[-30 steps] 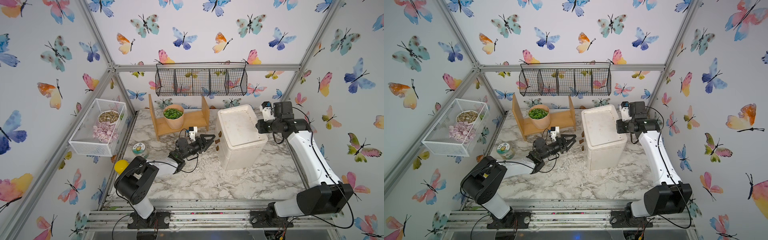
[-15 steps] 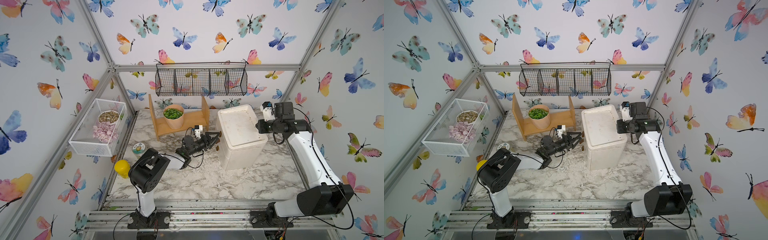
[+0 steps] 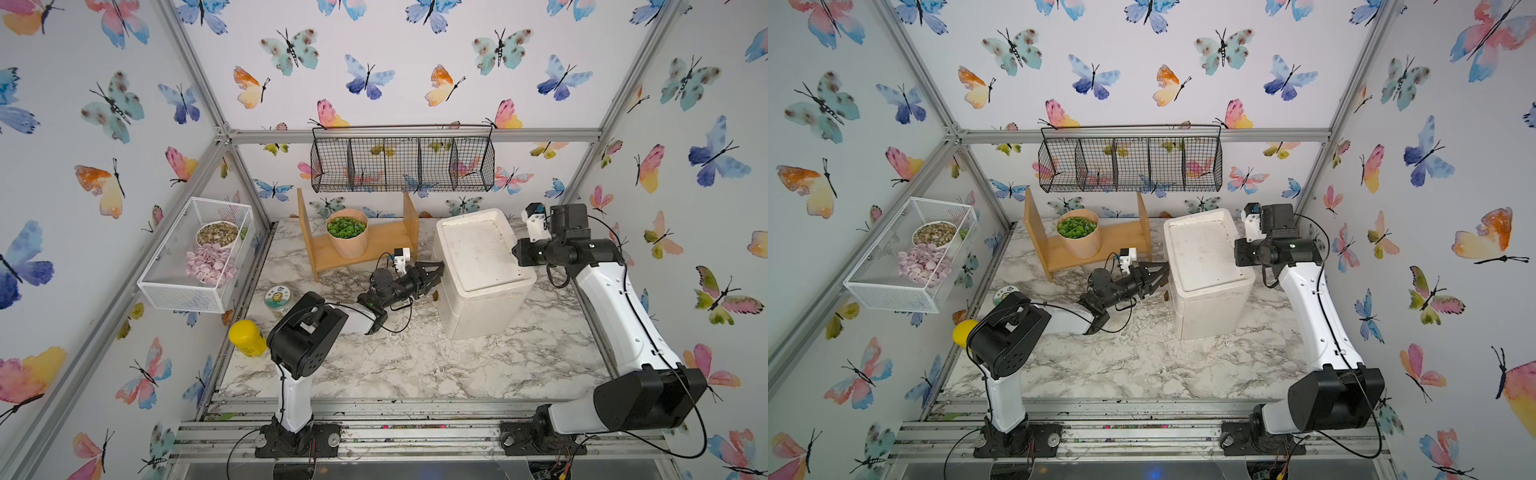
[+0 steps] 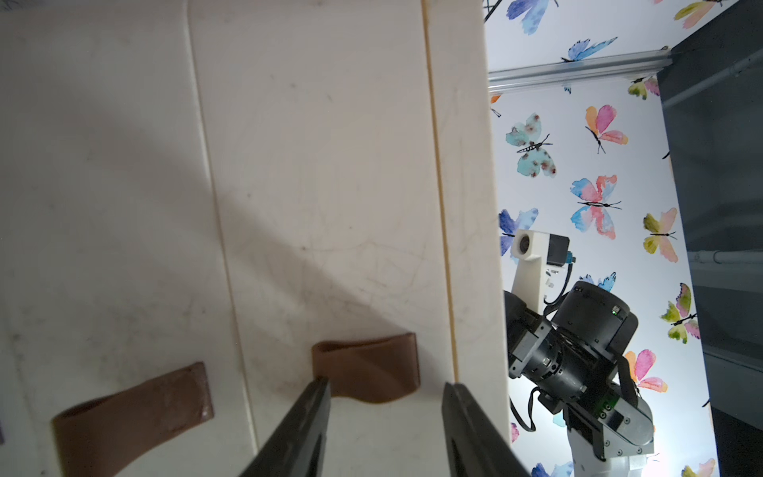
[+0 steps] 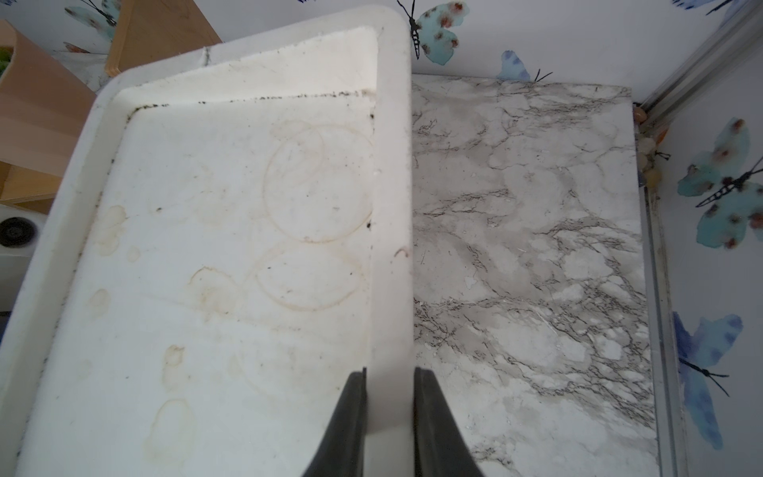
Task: Take the microphone out of the drawer
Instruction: Open the drawer in the storage box.
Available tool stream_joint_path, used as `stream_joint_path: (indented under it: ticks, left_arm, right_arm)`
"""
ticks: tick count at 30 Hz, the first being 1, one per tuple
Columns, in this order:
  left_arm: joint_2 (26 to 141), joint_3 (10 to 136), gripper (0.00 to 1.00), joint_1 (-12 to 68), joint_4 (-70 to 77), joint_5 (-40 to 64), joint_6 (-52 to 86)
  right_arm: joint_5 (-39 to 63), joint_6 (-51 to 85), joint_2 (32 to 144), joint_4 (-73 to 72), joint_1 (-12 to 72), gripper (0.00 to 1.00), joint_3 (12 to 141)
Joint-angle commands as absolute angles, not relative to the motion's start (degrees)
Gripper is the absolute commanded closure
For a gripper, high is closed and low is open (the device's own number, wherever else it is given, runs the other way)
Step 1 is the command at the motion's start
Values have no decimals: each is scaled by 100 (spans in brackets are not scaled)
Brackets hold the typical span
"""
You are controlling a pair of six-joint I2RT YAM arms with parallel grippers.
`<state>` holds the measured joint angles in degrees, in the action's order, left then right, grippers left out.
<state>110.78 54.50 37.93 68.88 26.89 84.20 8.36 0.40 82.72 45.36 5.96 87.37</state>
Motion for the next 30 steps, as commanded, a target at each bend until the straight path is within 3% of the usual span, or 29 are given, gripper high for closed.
stream_joint_path:
  ticks: [1, 8, 30]
  left_arm:
    - [11180, 5590, 64, 3906, 7170, 2824, 8437]
    - [11238, 5669, 100, 3903, 7163, 2825, 8412]
    - [10075, 4340, 100, 3210, 6762, 2576, 7923]
  right_arm:
    - [1429, 334, 8209, 3771, 624, 93, 8919]
    - [1418, 325, 8209, 3784, 628, 93, 8914]
    - [1135, 325, 8222, 3795, 625, 96, 8916]
